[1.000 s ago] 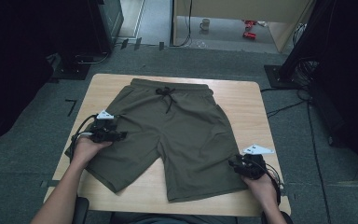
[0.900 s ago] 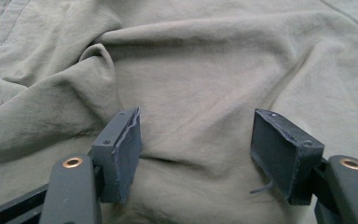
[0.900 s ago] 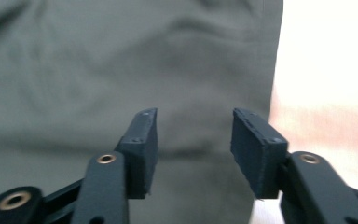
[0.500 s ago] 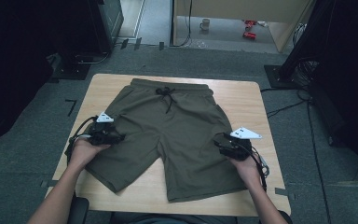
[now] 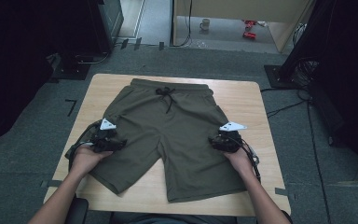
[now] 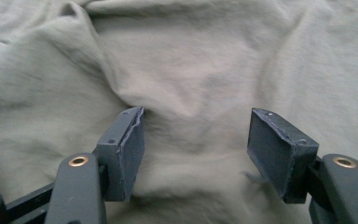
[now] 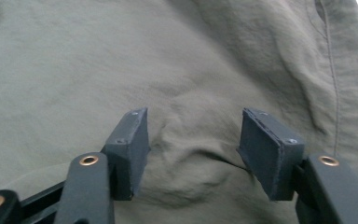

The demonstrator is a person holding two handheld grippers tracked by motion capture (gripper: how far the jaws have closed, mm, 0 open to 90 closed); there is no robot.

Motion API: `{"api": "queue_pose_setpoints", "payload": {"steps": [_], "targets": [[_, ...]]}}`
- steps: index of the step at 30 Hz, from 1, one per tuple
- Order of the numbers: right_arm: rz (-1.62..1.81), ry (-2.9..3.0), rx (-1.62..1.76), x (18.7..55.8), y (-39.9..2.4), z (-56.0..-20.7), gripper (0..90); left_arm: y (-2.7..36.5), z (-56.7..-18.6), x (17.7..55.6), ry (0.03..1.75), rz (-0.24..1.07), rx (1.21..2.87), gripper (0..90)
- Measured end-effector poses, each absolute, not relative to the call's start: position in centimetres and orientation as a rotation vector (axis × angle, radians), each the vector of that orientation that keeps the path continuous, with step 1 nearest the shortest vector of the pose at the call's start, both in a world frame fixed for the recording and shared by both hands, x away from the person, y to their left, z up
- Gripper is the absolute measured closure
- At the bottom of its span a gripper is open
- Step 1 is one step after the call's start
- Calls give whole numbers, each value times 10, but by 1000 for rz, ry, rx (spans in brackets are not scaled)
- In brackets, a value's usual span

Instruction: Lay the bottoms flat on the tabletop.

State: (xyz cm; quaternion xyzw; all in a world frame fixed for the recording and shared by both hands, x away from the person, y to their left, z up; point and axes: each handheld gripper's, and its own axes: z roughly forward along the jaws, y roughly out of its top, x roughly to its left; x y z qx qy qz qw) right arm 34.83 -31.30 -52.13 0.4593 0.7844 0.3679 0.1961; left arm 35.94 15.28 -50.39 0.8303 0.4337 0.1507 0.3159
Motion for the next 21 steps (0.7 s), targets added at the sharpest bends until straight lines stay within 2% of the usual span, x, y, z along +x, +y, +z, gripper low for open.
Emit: {"api": "queue_pose_setpoints", "payload": {"steps": [8,15,17,21], "targets": [[1026,2218,1277,346,-331,-521,428,140,-505,336,1147,363,2141,395],[995,2245,1289,338,-344,-517,443,132,-498,322,1144,226,2165,382],[975,2246,1310,338,-345,-514,487,135,-489,326,1124,247,2134,384],[1042,2163,1312,343,-344,-503,491,143,-472,346,1104,319,2074,381]]}}
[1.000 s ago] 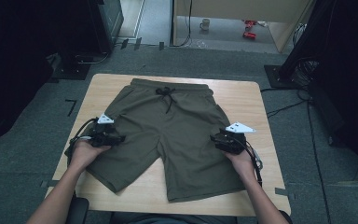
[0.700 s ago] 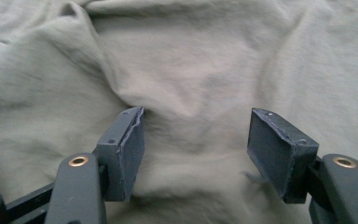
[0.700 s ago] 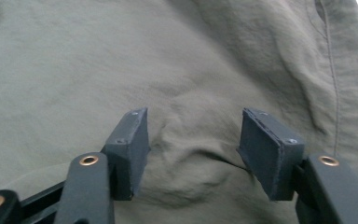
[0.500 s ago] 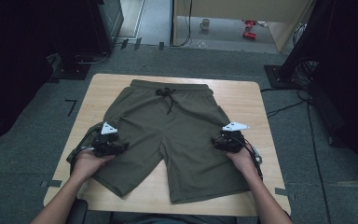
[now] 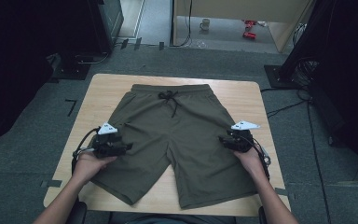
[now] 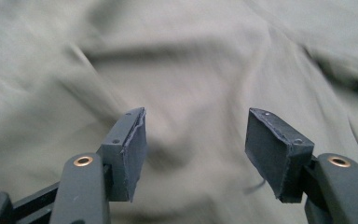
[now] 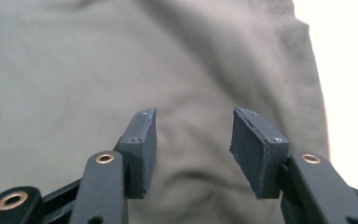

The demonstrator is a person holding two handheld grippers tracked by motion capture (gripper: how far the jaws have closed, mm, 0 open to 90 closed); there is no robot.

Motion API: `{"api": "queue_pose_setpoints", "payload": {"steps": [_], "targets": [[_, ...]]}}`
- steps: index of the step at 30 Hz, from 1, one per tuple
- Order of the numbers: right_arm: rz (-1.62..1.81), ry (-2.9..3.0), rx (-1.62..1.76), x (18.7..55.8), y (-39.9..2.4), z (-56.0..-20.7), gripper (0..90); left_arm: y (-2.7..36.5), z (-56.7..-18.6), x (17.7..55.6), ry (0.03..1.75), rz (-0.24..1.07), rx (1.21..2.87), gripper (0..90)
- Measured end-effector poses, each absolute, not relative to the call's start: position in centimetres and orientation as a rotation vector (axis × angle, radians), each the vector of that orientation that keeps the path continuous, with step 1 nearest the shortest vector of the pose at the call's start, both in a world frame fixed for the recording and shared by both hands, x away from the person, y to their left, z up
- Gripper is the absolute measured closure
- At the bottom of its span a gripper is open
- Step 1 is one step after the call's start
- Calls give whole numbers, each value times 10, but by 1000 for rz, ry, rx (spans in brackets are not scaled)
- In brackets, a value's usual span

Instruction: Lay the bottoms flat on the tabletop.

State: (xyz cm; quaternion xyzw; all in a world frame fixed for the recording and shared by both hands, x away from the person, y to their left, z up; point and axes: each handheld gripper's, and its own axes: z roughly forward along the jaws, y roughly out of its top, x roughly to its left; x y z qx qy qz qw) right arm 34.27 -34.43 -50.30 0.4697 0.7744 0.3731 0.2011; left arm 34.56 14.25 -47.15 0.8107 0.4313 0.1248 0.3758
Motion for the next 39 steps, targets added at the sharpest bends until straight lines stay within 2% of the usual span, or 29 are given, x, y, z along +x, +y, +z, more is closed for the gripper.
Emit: {"api": "queue_pose_setpoints", "payload": {"steps": [5,10,18,23,26,31,34,39], "targets": [[1091,2140,1305,363,-338,-491,480,151,-461,384,1111,345,2054,379],[1082,2154,1291,387,-326,-489,467,161,-457,421,1115,391,2056,414],[1056,2141,1259,407,-318,-495,458,177,-475,473,1209,402,2042,408],[1071,2128,1318,421,-323,-500,466,179,-490,491,1253,395,2069,405],[1057,2144,1330,423,-321,-507,463,174,-497,495,1235,409,2127,489],[1027,2181,1334,424,-319,-515,469,170,-500,499,1227,453,2117,889],[996,2197,1317,425,-318,-518,466,171,-495,505,1240,464,2106,900],[1019,2183,1312,427,-323,-520,469,184,-480,517,1321,518,1962,900]]}}
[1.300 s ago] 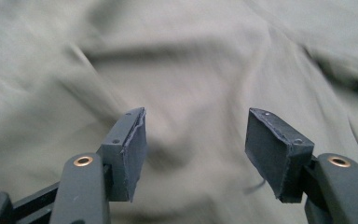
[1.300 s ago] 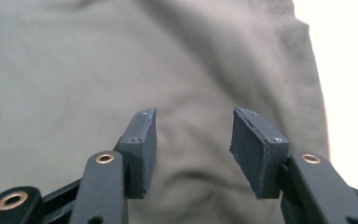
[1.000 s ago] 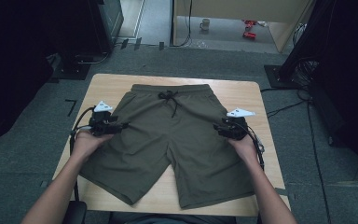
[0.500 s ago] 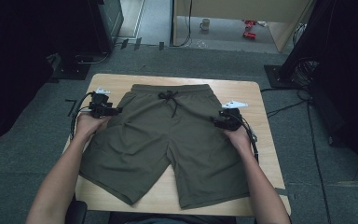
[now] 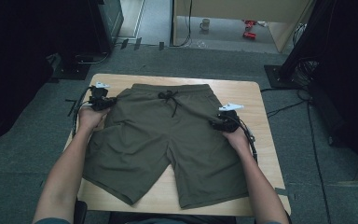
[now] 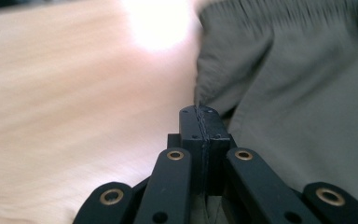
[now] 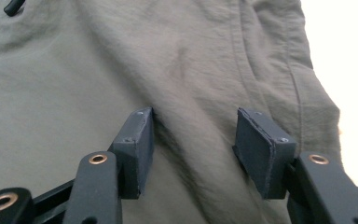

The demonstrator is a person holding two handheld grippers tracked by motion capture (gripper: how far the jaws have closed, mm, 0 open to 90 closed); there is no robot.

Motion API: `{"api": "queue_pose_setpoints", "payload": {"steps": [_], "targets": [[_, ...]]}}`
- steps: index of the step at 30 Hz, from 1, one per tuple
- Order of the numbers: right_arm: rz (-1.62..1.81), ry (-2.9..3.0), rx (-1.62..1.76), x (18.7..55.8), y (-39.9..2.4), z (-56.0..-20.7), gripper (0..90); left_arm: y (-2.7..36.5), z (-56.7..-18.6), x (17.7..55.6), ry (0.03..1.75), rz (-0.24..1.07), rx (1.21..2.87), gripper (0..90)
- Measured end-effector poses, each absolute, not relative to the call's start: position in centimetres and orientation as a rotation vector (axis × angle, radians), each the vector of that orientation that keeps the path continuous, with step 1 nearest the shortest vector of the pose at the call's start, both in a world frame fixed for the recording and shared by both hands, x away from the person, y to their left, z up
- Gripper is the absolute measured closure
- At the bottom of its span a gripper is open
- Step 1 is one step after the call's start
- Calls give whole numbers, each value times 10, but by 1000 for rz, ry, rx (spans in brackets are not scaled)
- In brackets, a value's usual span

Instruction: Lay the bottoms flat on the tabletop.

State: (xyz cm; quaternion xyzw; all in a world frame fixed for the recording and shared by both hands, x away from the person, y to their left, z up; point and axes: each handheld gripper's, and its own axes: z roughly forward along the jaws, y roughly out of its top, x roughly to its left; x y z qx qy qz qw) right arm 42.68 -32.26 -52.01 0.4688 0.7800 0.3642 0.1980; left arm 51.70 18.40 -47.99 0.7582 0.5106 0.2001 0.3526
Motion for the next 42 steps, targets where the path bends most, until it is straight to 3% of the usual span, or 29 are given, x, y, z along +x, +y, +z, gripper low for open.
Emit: {"api": "queue_pose_setpoints", "payload": {"steps": [13,18,22,27,32,42], "targets": [[1014,2135,1342,453,-342,-522,469,176,-483,536,1390,490,1966,868],[999,2103,1366,462,-348,-522,448,179,-489,536,1389,398,1969,760],[989,2101,1381,465,-350,-521,445,184,-486,532,1375,385,1958,630],[984,2107,1430,461,-349,-515,416,187,-480,521,1300,388,1972,544],[1017,2124,1440,455,-350,-504,345,193,-474,510,1266,379,1970,495],[1042,2105,1405,433,-367,-494,329,200,-472,485,1213,412,2004,423]]}}
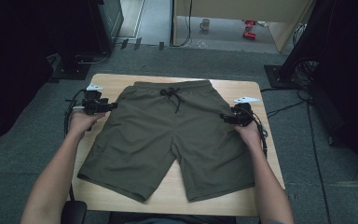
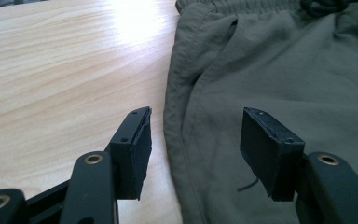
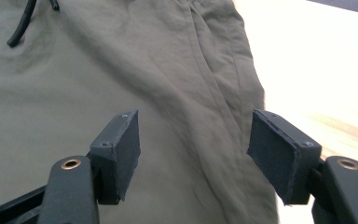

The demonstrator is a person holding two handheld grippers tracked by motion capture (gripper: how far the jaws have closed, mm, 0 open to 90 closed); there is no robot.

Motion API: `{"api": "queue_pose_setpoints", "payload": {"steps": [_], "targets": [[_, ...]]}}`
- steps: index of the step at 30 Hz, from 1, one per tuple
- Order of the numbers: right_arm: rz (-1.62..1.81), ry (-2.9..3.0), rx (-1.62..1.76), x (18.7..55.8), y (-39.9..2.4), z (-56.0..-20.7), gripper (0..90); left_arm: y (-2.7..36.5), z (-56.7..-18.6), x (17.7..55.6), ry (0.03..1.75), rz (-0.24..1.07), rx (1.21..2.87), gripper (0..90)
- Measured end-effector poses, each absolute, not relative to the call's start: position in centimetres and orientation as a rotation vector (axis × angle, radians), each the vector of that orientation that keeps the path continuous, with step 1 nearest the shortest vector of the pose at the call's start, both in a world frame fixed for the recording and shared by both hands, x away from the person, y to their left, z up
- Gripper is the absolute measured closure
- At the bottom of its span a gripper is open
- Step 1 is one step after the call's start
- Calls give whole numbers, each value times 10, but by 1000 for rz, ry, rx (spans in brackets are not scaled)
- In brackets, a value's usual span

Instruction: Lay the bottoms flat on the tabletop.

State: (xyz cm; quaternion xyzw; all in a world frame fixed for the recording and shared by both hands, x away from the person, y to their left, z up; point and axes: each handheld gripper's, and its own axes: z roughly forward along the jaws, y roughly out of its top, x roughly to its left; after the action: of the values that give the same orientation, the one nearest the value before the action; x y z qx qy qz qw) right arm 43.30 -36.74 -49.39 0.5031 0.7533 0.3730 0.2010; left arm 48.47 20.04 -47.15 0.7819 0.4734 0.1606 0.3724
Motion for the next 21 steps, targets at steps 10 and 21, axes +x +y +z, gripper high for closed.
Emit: {"api": "queue_pose_setpoints", "payload": {"steps": [10,21], "targets": [[1004,2082,1416,414,-395,-494,388,205,-477,460,1174,411,2050,359],[982,1971,1494,404,-428,-501,460,215,-485,441,1149,474,2064,342]]}}
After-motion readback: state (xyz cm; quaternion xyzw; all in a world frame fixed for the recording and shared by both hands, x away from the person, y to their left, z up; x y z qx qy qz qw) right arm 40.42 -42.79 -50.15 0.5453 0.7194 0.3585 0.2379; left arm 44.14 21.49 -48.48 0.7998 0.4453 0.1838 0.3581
